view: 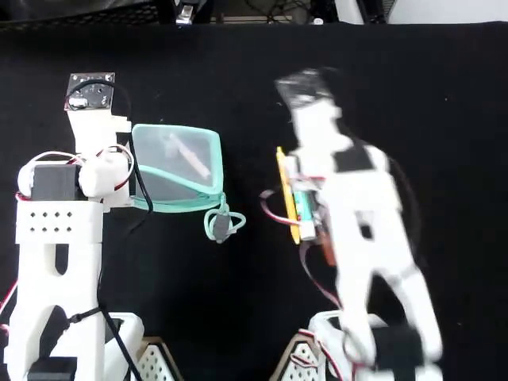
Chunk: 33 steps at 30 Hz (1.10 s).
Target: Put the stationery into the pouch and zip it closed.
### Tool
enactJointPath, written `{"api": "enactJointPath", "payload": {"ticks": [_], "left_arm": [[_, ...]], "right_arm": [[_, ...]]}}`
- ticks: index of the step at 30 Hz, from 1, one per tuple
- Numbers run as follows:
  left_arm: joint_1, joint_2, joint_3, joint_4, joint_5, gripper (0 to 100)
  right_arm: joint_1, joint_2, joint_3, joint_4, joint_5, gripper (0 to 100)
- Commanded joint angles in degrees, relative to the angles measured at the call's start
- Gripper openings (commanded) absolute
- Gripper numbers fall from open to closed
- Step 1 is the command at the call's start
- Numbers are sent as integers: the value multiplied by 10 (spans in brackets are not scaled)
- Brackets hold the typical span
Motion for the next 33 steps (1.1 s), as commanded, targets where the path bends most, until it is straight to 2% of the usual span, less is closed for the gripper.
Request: {"api": "enactJointPath", "payload": {"ticks": [1, 4, 9, 15, 22, 33], "left_arm": [[-4, 0, -5, -7, -5, 30], [-4, 0, -6, -7, -5, 30], [-3, 0, -6, -7, -5, 30], [-3, 0, -6, -7, -5, 30], [-3, 0, -5, -7, -5, 30], [-3, 1, -1, -17, -5, 30]], "right_arm": [[105, -123, 62, 21, 43, 12], [176, -142, 124, 18, 75, 12], [241, -102, 218, -55, 131, 15], [278, 41, 180, -27, 168, 99], [285, 186, 77, 14, 195, 119], [268, 197, 44, 14, 207, 123]]}}
